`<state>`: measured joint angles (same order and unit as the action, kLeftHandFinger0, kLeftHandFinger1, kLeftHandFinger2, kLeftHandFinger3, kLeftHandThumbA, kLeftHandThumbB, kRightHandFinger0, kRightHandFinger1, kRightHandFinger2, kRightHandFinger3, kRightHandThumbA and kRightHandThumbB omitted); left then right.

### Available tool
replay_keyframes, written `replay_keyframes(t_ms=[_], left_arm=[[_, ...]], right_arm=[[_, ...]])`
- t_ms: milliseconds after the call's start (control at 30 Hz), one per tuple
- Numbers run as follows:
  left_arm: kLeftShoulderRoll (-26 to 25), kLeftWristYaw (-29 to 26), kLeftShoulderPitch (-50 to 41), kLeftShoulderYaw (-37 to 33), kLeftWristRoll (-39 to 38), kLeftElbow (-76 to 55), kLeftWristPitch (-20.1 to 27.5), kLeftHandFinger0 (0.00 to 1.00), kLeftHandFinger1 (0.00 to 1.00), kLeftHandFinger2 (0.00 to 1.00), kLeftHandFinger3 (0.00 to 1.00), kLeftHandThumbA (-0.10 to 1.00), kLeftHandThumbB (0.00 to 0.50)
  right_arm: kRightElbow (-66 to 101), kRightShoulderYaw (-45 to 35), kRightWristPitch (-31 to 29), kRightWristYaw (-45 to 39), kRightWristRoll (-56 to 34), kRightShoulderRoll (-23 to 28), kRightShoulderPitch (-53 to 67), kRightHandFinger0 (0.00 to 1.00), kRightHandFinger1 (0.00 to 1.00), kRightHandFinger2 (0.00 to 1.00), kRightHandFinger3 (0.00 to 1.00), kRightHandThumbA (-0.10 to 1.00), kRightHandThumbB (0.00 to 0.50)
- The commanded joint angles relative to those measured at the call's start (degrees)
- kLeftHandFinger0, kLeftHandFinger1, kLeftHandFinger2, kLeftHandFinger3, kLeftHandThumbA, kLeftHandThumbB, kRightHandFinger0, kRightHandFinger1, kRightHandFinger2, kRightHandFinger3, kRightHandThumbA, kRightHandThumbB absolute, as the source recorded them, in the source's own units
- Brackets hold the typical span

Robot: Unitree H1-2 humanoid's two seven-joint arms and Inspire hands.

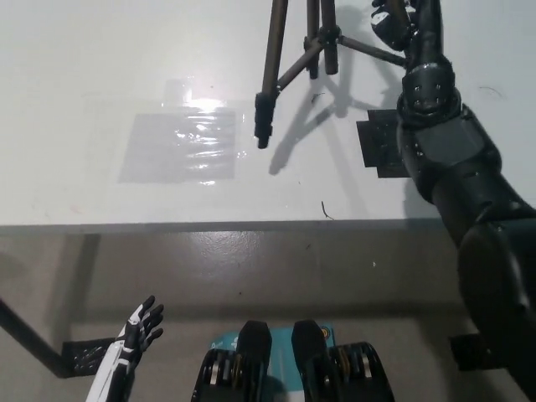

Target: A tripod lies near the right hand side of the table and the robot grab a leg of the tripod using its right hand and put it up right.

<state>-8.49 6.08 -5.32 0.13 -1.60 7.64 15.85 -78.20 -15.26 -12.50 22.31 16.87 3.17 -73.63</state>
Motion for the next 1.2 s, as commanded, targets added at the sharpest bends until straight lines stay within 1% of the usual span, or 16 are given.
replay_keyframes(t_ms=[0,67,167,233,333,433,533,767,867,933,967,1000,1033,1067,1100,1167], left_arm=[[-0.53,0.58,-0.85,-0.02,-0.09,-1.87,3.46,1.0,1.0,1.0,1.0,1.0,0.22],[-0.56,0.52,-0.98,0.05,-0.08,-2.19,3.15,1.0,1.0,1.0,1.0,1.0,0.22],[-0.63,0.61,-0.86,0.08,-0.2,-2.37,2.91,1.0,1.0,1.0,1.0,1.0,0.237],[-0.68,0.55,-0.85,0.05,0.04,-2.41,2.85,1.0,1.0,1.0,1.0,1.0,0.241],[-0.78,0.67,-0.75,0.01,0.0,-2.17,3.63,1.0,1.0,1.0,1.0,1.0,0.234],[-0.76,0.86,-0.62,-0.07,-0.29,-2.24,3.13,1.0,1.0,1.0,1.0,1.0,0.244],[-0.91,0.92,-0.63,-0.07,-0.21,-2.02,4.1,1.0,1.0,1.0,1.0,1.0,0.241],[-0.88,1.02,-0.27,0.03,-0.63,-1.67,4.15,1.0,1.0,1.0,1.0,1.0,0.248],[-1.06,1.23,0.12,0.02,-0.55,-1.47,4.24,1.0,1.0,1.0,1.0,1.0,0.248],[-1.05,1.15,0.23,0.08,-0.43,-1.37,4.22,1.0,1.0,1.0,1.0,1.0,0.237],[-1.05,1.17,0.12,0.07,-0.43,-1.34,4.34,1.0,1.0,1.0,1.0,1.0,0.236],[-1.09,1.24,-0.06,0.03,-0.44,-1.34,4.38,1.0,1.0,1.0,1.0,1.0,0.235],[-1.13,1.3,-0.07,0.0,-0.47,-1.4,4.22,1.0,1.0,1.0,1.0,1.0,0.228],[-1.12,1.3,-0.11,0.01,-0.52,-1.44,4.16,1.0,1.0,1.0,1.0,1.0,0.226],[-1.13,1.26,-0.17,0.01,-0.44,-1.58,3.93,1.0,1.0,1.0,1.0,1.0,0.231],[-1.14,1.43,-0.19,-0.13,-0.5,-1.48,3.76,1.0,1.0,1.0,1.0,1.0,0.236]], right_arm=[[1.57,-1.79,-10.79,4.88,-6.91,-1.52,-3.02,0.0,0.0,0.13,0.3,-0.02,0.047],[0.84,-0.9,-11.02,6.35,-6.28,-2.31,-1.56,0.0,0.0,0.13,0.3,-0.03,0.067],[0.14,-0.34,-10.8,6.56,-6.93,-3.46,0.76,0.0,0.0,0.26,0.34,0.0,0.08],[-0.14,0.56,-10.47,7.2,-6.58,-3.83,1.83,0.0,0.0,0.29,0.23,0.02,0.081],[-0.91,1.78,-12.91,7.48,-6.61,-4.61,5.03,0.0,0.0,0.24,0.09,-0.03,0.098],[-1.2,2.18,-13.22,6.88,-7.51,-4.97,6.49,0.0,0.0,0.21,0.21,-0.05,0.089],[-1.33,4.0,-13.05,6.6,-6.93,-5.5,8.92,0.0,0.0,0.3,0.35,-0.05,0.08],[-1.58,7.24,-12.99,8.56,-6.38,-5.62,10.37,0.0,0.0,0.32,0.39,-0.02,0.092],[-1.43,8.09,-13.79,7.81,-6.74,-5.37,10.39,0.0,0.0,0.28,0.35,-0.05,0.096],[-1.17,8.08,-14.4,5.57,-7.51,-5.11,10.53,0.0,0.01,0.31,0.34,-0.04,0.098],[-0.8,8.03,-14.43,4.41,-7.92,-5.04,10.75,0.04,0.1,0.39,0.41,0.01,0.126],[-0.25,8.06,-14.43,1.88,-8.4,-4.77,11.07,0.26,0.38,0.72,0.74,0.22,0.212],[-0.21,8.13,-14.43,-1.67,-8.81,-4.34,11.04,0.58,0.73,1.0,1.0,0.46,0.321],[-0.19,7.63,-13.97,-7.85,-10.22,-3.84,10.84,0.88,1.0,1.0,1.0,0.65,0.444],[0.13,6.56,-12.91,-15.82,-12.53,-3.36,10.57,1.0,1.0,1.0,1.0,0.76,0.479],[2.14,5.86,-11.39,-25.69,-15.3,-2.53,10.46,1.0,1.0,1.0,1.0,0.85,0.5]])
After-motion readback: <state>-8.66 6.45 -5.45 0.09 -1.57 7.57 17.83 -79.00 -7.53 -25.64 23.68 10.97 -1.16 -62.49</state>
